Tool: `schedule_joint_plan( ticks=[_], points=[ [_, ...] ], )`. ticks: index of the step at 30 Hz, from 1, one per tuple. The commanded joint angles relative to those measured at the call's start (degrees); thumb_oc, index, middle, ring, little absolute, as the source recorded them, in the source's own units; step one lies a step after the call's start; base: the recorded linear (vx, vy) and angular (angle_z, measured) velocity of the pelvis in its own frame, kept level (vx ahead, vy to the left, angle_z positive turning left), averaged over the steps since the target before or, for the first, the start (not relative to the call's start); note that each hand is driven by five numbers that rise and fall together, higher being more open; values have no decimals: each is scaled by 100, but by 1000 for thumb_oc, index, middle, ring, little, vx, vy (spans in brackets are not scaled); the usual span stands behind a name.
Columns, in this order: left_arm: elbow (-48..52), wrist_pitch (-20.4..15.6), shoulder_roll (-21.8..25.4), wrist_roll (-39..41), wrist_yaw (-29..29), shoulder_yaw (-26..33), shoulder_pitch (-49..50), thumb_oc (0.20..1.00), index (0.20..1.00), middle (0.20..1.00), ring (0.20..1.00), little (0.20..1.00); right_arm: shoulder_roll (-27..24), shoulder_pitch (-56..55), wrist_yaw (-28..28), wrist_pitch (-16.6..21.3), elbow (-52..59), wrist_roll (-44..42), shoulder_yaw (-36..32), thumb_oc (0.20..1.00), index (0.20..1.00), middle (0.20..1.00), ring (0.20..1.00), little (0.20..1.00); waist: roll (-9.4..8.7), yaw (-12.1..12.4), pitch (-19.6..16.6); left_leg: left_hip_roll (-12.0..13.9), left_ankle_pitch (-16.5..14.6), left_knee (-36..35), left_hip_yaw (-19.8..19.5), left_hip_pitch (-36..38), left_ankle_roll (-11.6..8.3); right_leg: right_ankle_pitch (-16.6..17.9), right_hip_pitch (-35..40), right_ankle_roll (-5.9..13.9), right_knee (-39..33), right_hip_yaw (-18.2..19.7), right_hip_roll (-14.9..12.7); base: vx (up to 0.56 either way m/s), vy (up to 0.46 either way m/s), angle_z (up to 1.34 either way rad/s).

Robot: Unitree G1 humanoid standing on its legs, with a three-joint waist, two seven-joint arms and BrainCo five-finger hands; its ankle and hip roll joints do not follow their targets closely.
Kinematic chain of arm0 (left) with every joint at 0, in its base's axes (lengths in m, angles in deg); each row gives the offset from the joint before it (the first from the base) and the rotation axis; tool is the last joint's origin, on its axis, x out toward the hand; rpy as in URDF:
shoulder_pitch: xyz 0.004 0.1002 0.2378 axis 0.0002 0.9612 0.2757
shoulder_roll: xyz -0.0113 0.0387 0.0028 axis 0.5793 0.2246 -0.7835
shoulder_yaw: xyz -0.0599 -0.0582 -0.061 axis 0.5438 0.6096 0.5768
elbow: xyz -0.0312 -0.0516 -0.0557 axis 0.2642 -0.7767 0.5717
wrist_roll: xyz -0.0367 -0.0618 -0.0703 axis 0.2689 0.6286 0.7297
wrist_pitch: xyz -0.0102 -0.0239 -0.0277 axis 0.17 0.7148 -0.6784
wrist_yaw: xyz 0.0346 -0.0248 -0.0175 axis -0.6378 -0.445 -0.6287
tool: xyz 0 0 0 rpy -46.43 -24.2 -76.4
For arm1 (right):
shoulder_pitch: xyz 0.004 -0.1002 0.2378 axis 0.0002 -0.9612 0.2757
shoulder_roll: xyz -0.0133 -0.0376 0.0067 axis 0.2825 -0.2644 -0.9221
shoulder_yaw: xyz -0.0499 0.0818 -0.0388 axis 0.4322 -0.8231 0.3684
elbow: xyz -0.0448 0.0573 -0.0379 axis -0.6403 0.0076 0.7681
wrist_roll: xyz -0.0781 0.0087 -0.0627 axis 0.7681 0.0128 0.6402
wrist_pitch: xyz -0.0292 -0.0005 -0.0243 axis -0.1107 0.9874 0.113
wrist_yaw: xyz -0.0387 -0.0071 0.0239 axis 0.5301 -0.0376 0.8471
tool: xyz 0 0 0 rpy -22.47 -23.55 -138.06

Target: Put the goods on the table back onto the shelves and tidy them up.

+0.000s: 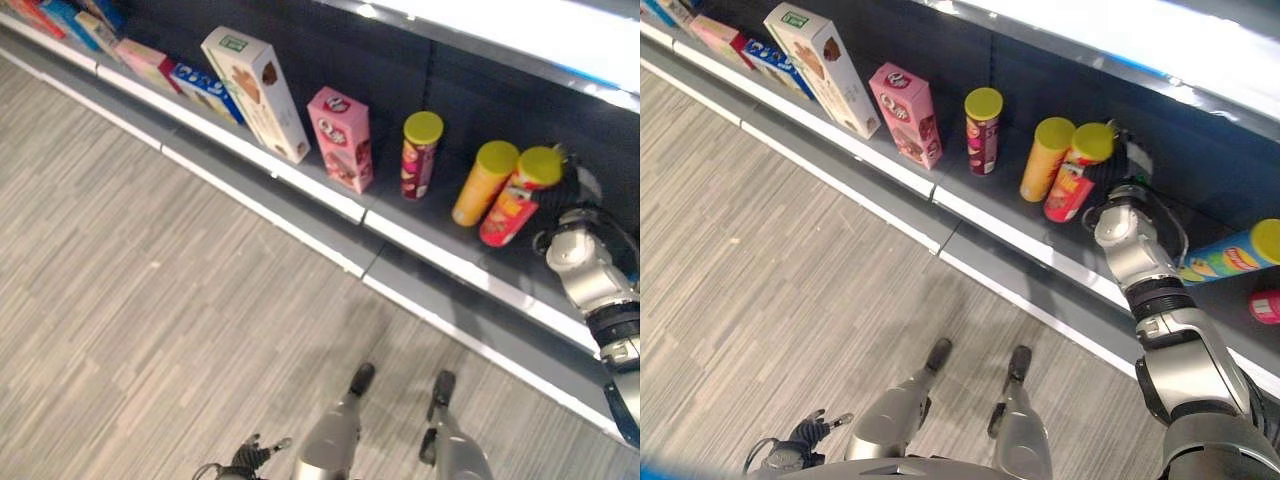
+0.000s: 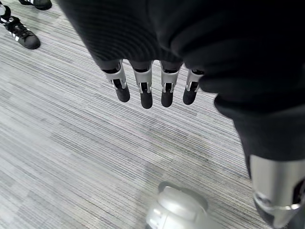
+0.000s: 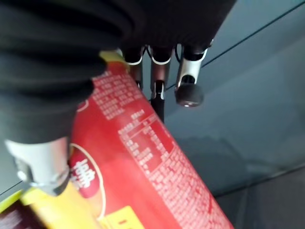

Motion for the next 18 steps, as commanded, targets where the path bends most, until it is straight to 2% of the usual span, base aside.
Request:
schedule_joint_plan(
  ticks=[1, 6, 18],
  points=[
    [-35, -117, 123, -177, -137, -307, -63, 1000, 1000, 1000, 1000, 1000, -441, 348, -624, 63, 33, 272, -63, 200, 200, 200, 200, 200, -89, 99, -282, 3, -384, 71, 333, 43, 5, -546, -169, 490, 592, 161, -540, -3, -34, 18],
    [19, -103, 59, -211, -160, -424, -79, 1000, 1000, 1000, 1000, 1000, -521, 76, -908, 20, 238, 332, -375, 200, 200, 200, 200, 200, -1, 72, -274, 36, -343, 37, 302, -42, -22, -615, -200, 471, 609, 87, -530, 5, -32, 15],
    [211, -152, 32, -221, -229, -471, -77, 1000, 1000, 1000, 1000, 1000, -543, -177, -1119, -24, 10, 338, -524, 200, 200, 200, 200, 200, 13, -53, -263, 84, -344, -62, 402, -11, -16, -649, -234, 477, 616, 138, -514, 6, -2, 0]
  ],
)
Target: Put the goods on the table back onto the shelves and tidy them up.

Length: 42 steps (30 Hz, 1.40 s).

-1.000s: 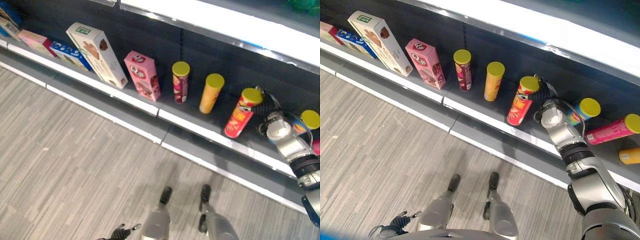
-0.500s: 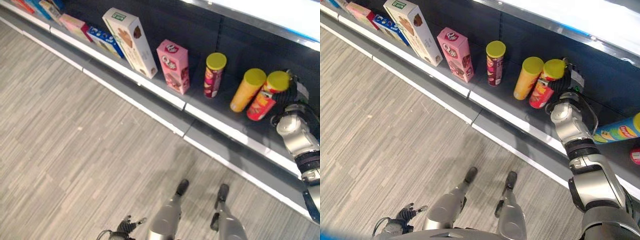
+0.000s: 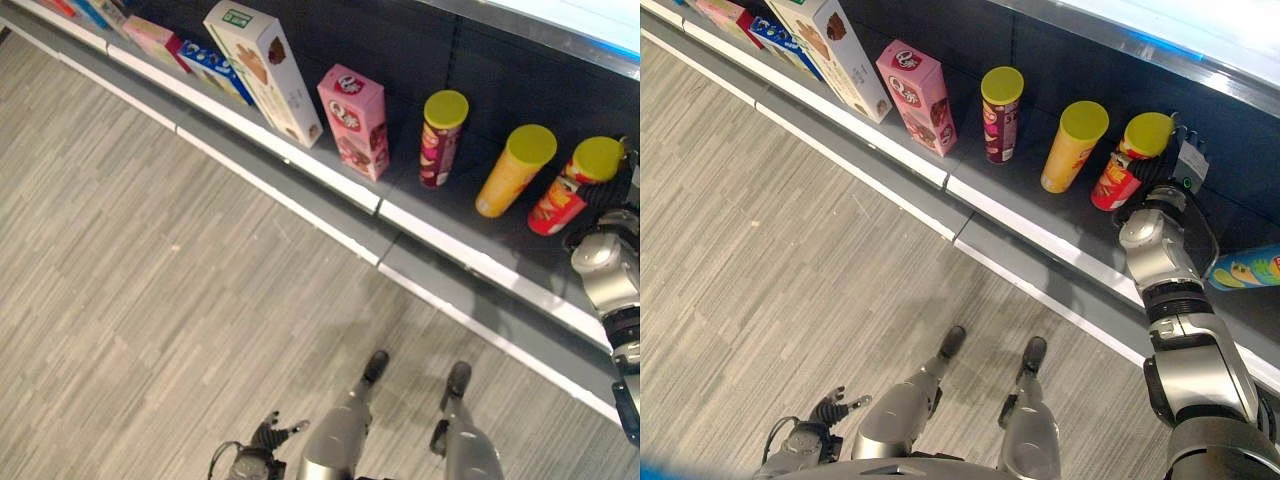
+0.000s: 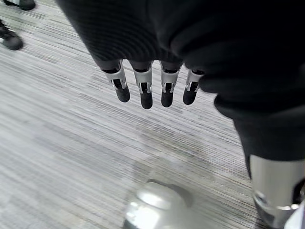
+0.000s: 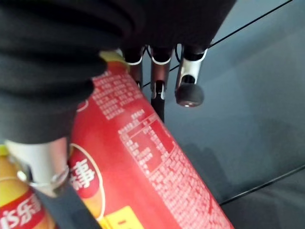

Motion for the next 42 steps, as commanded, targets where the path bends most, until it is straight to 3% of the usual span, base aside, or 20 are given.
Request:
schedule_joint_plan(
  ticks=[1, 13, 42],
  points=[
    [-216, -9, 229, -83, -120, -273, 119, 1000, 1000, 1000, 1000, 1000, -436, -95, -394, 115, 204, 137, -86, 200, 200, 200, 200, 200, -254, 41, -390, 112, -366, 17, 524, 68, 2, -573, -194, 425, 618, 316, -466, 0, 0, 0],
    [-291, 0, 173, -157, -257, -119, 119, 1000, 1000, 1000, 1000, 1000, -149, -762, -633, 35, 391, 275, -448, 200, 200, 200, 200, 200, -323, -143, -350, 121, -419, -43, 643, 129, 41, -555, -220, 443, 591, 412, -467, 5, 6, -5],
    [-435, 12, 128, -191, -378, -22, 109, 1000, 1000, 1000, 1000, 1000, 413, -1016, -542, 133, 354, 105, -311, 200, 200, 200, 200, 200, -463, -277, -307, 196, -439, -99, 844, 195, 47, -483, -270, 444, 564, 507, -436, 0, 0, -2]
  ],
)
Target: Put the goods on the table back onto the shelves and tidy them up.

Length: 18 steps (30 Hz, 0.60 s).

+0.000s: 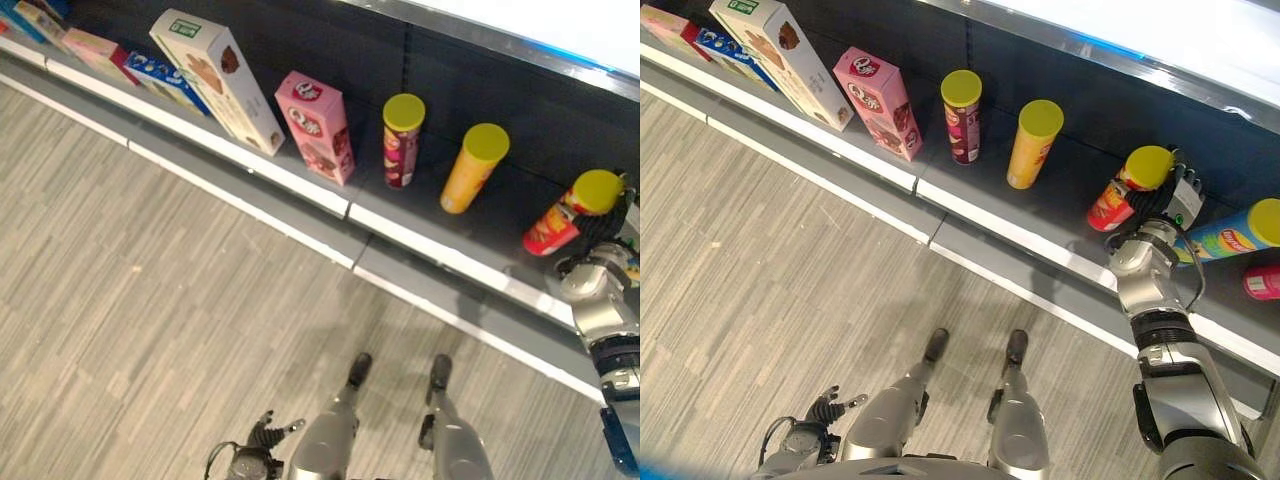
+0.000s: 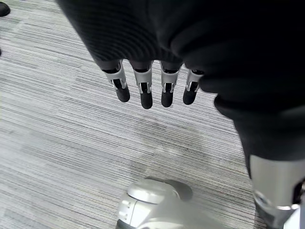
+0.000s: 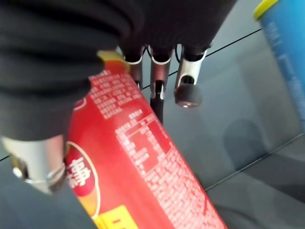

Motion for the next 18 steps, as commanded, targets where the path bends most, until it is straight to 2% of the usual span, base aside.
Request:
schedule_joint_plan(
  ticks=[1, 18],
  points=[
    [-288, -1, 126, -109, -141, -112, 83, 1000, 1000, 1000, 1000, 1000, -158, -153, -78, 104, 79, -55, 218, 200, 200, 200, 200, 200, -64, 112, -303, 182, -462, 18, 554, 68, 16, -525, -214, 453, 560, 224, -432, 8, 4, -3],
    [-368, 10, 132, -119, -184, -89, 101, 1000, 1000, 1000, 1000, 1000, -21, -84, -15, 134, 23, -156, 324, 200, 200, 200, 200, 200, -88, 119, -303, 152, -498, 26, 614, 89, 44, -503, -229, 474, 568, 272, -464, 0, 0, 0]
  ],
)
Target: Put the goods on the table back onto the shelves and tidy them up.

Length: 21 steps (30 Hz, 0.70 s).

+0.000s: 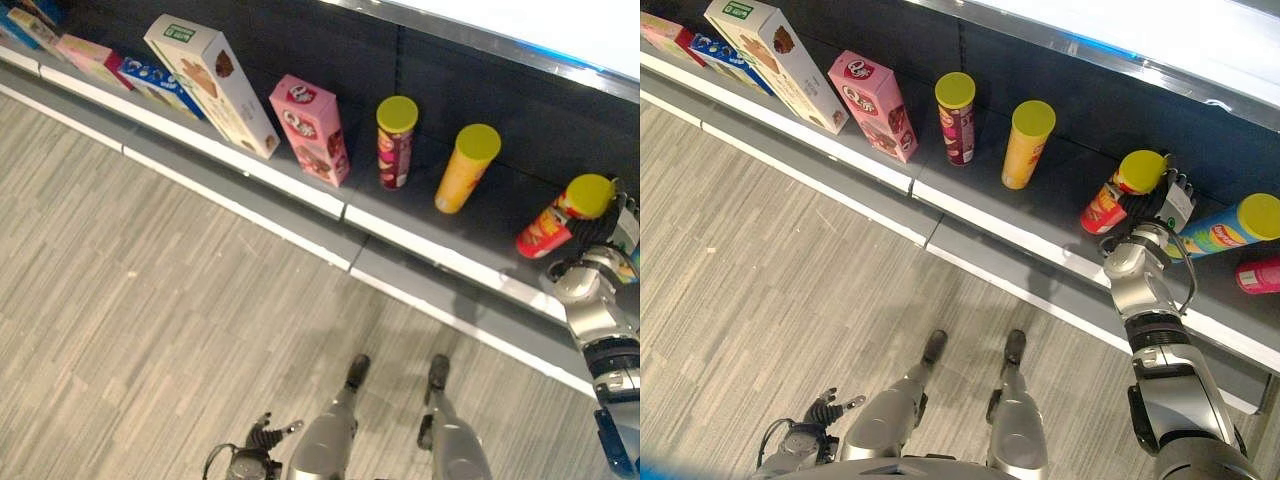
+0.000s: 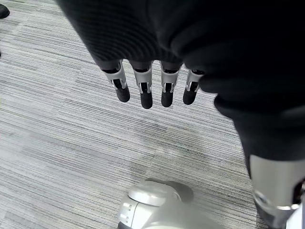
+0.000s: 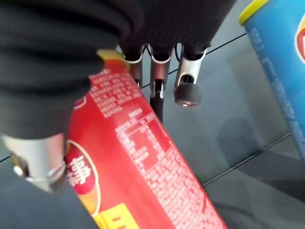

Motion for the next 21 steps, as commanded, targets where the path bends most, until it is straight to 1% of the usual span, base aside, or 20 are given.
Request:
schedule_joint_plan(
  ticks=[1, 15, 16, 17, 18, 21],
  points=[
    [-292, 10, 131, -116, -174, -138, 104, 1000, 1000, 1000, 1000, 1000, -68, -57, -15, 130, 17, -154, 331, 200, 200, 200, 200, 200, -91, 128, -299, 150, -502, 28, 586, 87, 42, -524, -218, 485, 571, 246, -460, 0, 0, 0],
    [-326, 7, 113, -79, -196, -130, 107, 1000, 1000, 1000, 1000, 1000, 110, 81, 23, 112, -53, -149, 521, 200, 200, 200, 200, 200, -123, 136, -322, 157, -525, 27, 619, 106, 46, -524, -200, 485, 567, 257, -438, 1, -1, -1],
    [-328, 9, 111, -84, -193, -128, 114, 1000, 1000, 1000, 1000, 1000, 110, 75, 9, 110, -57, -139, 518, 551, 551, 551, 551, 551, -129, 133, -324, 159, -528, 29, 625, 108, 45, -523, -198, 485, 566, 259, -439, 0, 0, 0],
    [-336, 9, 107, -88, -202, -127, 113, 1000, 1000, 1000, 1000, 1000, 112, 73, -5, 106, -71, -131, 520, 953, 953, 953, 953, 953, -133, 130, -324, 161, -529, 27, 629, 108, 45, -520, -196, 485, 563, 259, -440, 0, 0, 0],
    [-338, 14, 103, -92, -198, -123, 112, 1000, 1000, 1000, 1000, 1000, 109, 75, -4, 99, -70, -117, 524, 1000, 1000, 1000, 1000, 1000, -137, 130, -325, 161, -530, 23, 636, 112, 45, -516, -195, 488, 561, 257, -441, 0, 0, 0],
    [-345, 11, 102, -107, -195, -114, 104, 1000, 1000, 1000, 1000, 1000, 68, 59, -10, 84, -51, -69, 513, 1000, 1000, 1000, 1000, 1000, -143, 123, -331, 166, -531, 16, 648, 124, 43, -509, -192, 494, 557, 254, -443, 0, 0, 0]
  ],
)
